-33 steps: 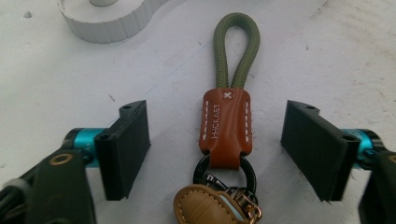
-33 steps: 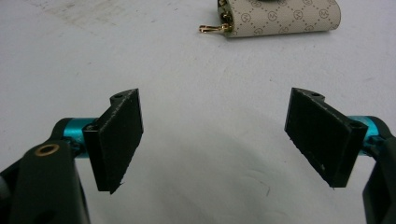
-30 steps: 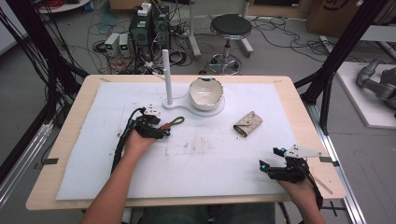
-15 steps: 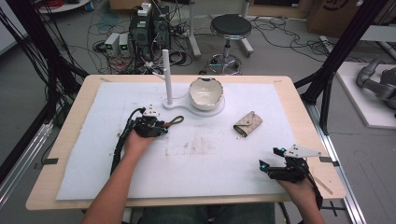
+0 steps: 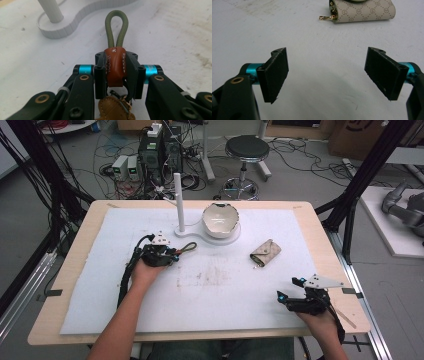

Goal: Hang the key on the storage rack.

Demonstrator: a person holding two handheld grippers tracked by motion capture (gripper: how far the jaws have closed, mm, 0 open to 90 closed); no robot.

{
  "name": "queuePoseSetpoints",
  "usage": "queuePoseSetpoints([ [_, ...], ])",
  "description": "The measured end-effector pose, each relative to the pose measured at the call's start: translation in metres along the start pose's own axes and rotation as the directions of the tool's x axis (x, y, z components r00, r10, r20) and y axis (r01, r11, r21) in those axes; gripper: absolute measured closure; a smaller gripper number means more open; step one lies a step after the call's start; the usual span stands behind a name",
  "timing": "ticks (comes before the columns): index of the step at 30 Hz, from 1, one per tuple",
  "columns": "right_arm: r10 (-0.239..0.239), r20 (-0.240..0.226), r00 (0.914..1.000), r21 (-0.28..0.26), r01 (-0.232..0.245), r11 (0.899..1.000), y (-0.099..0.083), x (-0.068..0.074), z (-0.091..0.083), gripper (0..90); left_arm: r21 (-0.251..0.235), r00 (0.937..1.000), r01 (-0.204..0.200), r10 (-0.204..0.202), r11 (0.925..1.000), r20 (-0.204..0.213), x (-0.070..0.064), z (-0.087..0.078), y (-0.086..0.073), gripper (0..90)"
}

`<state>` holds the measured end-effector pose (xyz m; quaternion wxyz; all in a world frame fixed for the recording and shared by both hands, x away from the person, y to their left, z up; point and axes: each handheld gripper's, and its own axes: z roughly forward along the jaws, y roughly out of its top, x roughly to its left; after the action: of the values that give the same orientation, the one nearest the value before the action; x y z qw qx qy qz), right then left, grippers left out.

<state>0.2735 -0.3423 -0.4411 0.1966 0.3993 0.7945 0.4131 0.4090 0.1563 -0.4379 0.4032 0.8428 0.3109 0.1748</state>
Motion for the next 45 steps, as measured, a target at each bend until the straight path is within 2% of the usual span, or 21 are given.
queuePoseSetpoints([
  [6, -0.009, -0.008, 0.9999, -0.001, 0.009, 1.0, 0.004, 0.002, 0.005, 19.6, -0.089, 0.9999, 0.009, -0.01, 0.996, -0.007, -0.002, -0.024, 0.006, 71.1],
  [10, -0.017, -0.021, 0.9996, 0.0, 0.017, 1.0, 0.008, 0.005, 0.011, 19.6, -0.158, 0.9996, 0.004, -0.008, 0.9874, -0.026, -0.005, -0.043, 0.011, 71.1],
  [13, -0.027, -0.033, 0.9991, 0.004, 0.027, 1.0, 0.012, 0.007, 0.017, 19.6, -0.209, 0.9992, 0.001, -0.01, 0.9778, -0.038, -0.007, -0.059, 0.014, 71.1],
  [19, -0.035, -0.042, 0.9985, 0.0, 0.036, 0.999, 0.016, 0.008, 0.023, 19.6, -0.259, 0.9983, 0.004, -0.019, 0.9659, -0.056, -0.009, -0.082, 0.021, 71.0],
  [27, -0.04, -0.056, 0.9977, 0.0, 0.04, 0.999, 0.022, 0.01, 0.031, 19.6, -0.263, 0.9963, 0.009, -0.031, 0.9646, -0.08, -0.007, -0.104, 0.031, 71.0],
  [28, -0.04, -0.056, 0.9977, 0.0, 0.04, 0.999, 0.022, 0.01, 0.031, 19.6, -0.271, 0.9962, 0.01, -0.033, 0.9626, -0.081, -0.006, -0.106, 0.033, 71.0],
  [32, -0.048, -0.061, 0.997, 0.0, 0.049, 0.999, 0.025, 0.011, 0.035, 19.6, -0.267, 0.9941, -0.004, -0.025, 0.9637, -0.106, -0.003, -0.115, 0.047, 70.9],
  [36, -0.053, -0.064, 0.9965, 0.001, 0.053, 0.999, 0.026, 0.011, 0.038, 19.6, -0.275, 0.9919, -0.011, -0.024, 0.9613, -0.125, 0.001, -0.12, 0.062, 71.0],
  [39, -0.056, -0.068, 0.9961, 0.004, 0.056, 0.998, 0.027, 0.011, 0.039, 19.6, -0.271, 0.9884, -0.026, -0.016, 0.9622, -0.151, 0.005, -0.122, 0.073, 71.0],
  [45, -0.052, -0.066, 0.9964, 0.005, 0.053, 0.999, 0.026, 0.01, 0.038, 19.6, -0.259, 0.9784, -0.02, -0.035, 0.9656, -0.204, 0.017, -0.12, 0.089, 70.9],
])
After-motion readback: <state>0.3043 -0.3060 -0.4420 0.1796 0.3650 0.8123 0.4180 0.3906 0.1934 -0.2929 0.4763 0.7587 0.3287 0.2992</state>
